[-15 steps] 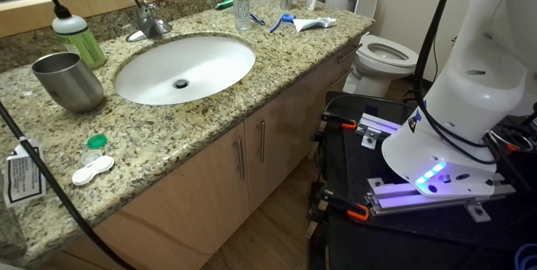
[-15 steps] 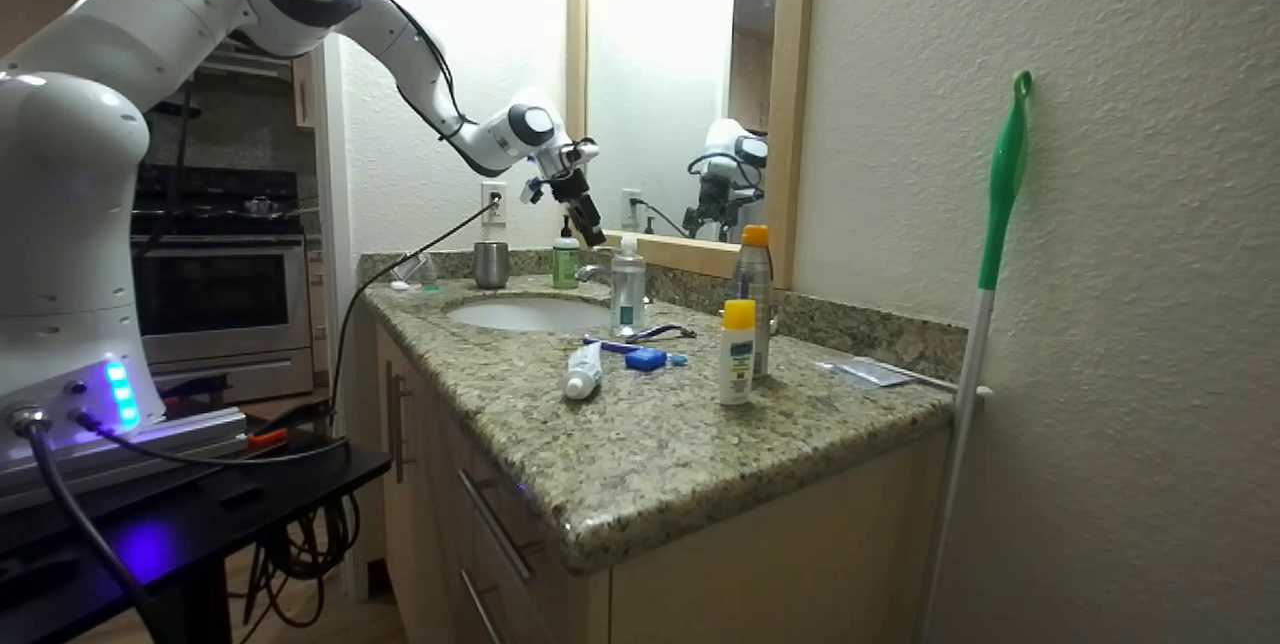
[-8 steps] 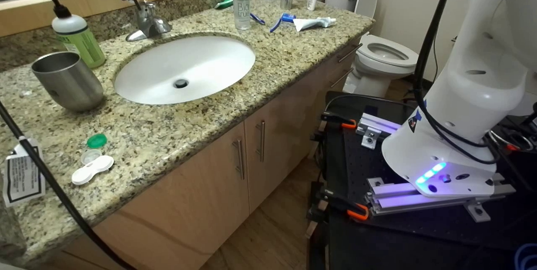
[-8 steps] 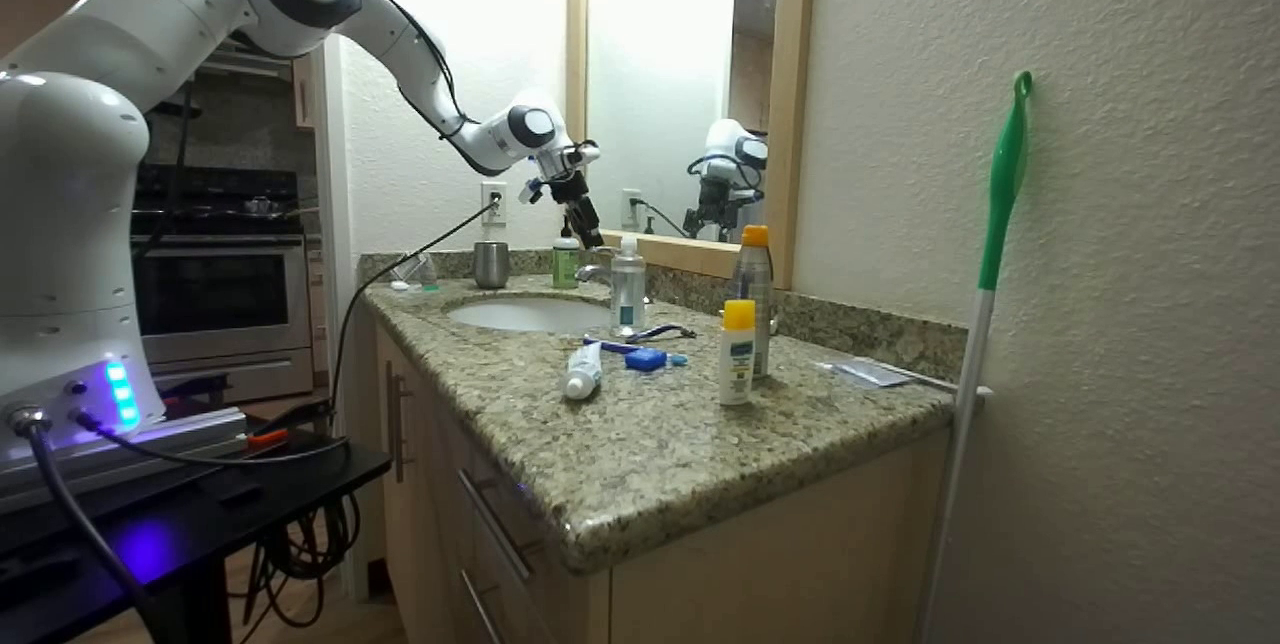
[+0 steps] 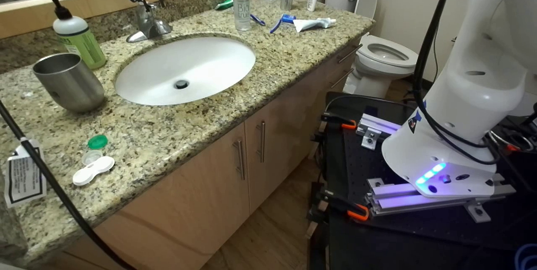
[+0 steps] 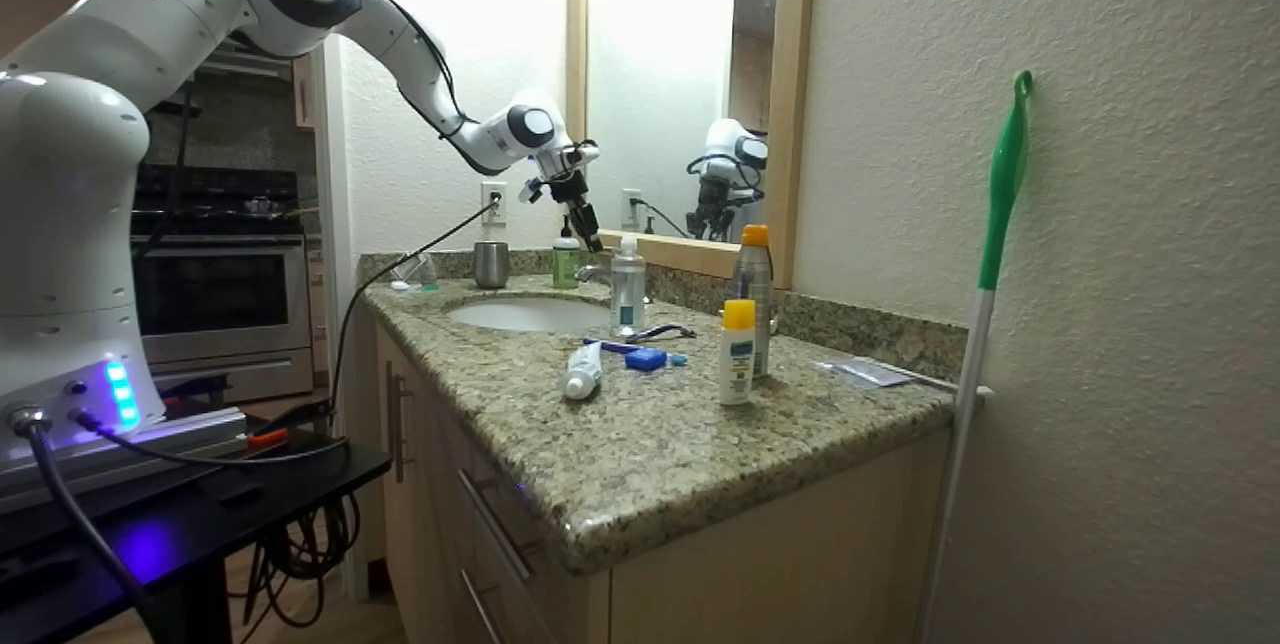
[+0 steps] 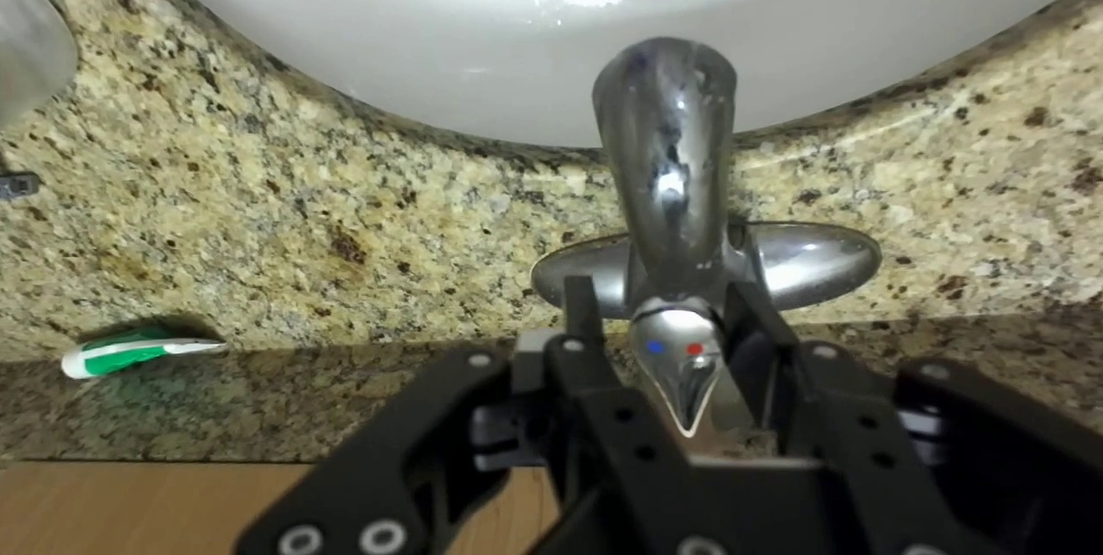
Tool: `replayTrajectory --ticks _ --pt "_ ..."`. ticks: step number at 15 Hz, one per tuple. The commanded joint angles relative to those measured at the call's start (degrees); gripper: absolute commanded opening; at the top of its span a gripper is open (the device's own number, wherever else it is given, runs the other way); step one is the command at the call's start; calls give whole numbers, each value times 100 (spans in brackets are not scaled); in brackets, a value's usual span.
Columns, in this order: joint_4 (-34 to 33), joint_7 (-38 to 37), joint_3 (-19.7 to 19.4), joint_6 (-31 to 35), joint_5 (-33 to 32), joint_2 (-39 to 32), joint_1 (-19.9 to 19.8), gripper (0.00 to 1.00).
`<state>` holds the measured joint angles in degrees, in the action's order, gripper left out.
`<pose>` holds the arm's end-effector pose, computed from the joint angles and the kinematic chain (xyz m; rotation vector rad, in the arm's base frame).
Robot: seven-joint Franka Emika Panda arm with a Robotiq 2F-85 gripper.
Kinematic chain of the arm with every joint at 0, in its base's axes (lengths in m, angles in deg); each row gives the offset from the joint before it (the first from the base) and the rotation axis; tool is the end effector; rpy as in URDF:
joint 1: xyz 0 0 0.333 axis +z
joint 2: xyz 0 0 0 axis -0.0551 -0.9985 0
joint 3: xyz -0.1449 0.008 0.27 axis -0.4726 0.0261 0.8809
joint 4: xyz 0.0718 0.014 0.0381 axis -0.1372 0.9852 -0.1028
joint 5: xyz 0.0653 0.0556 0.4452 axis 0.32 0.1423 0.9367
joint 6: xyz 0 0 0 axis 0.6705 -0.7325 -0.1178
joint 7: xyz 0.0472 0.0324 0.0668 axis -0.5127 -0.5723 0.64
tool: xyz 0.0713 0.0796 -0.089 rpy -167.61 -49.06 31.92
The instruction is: Open the tap,wet the toothbrush then close the tap
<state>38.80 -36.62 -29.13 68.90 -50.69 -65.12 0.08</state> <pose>0.7541 -0.2428 0.2627 2.5969 -1.0556 0.4738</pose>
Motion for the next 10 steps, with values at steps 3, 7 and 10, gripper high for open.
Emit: replayTrajectory --ticks 3,7,10 --pt "104 -486 -319 238 -55 75 196 7" --pt "581 -1230 -798 905 -519 479 521 7" --pt "1000 -1533 -1217 1460 -902 801 767 7"
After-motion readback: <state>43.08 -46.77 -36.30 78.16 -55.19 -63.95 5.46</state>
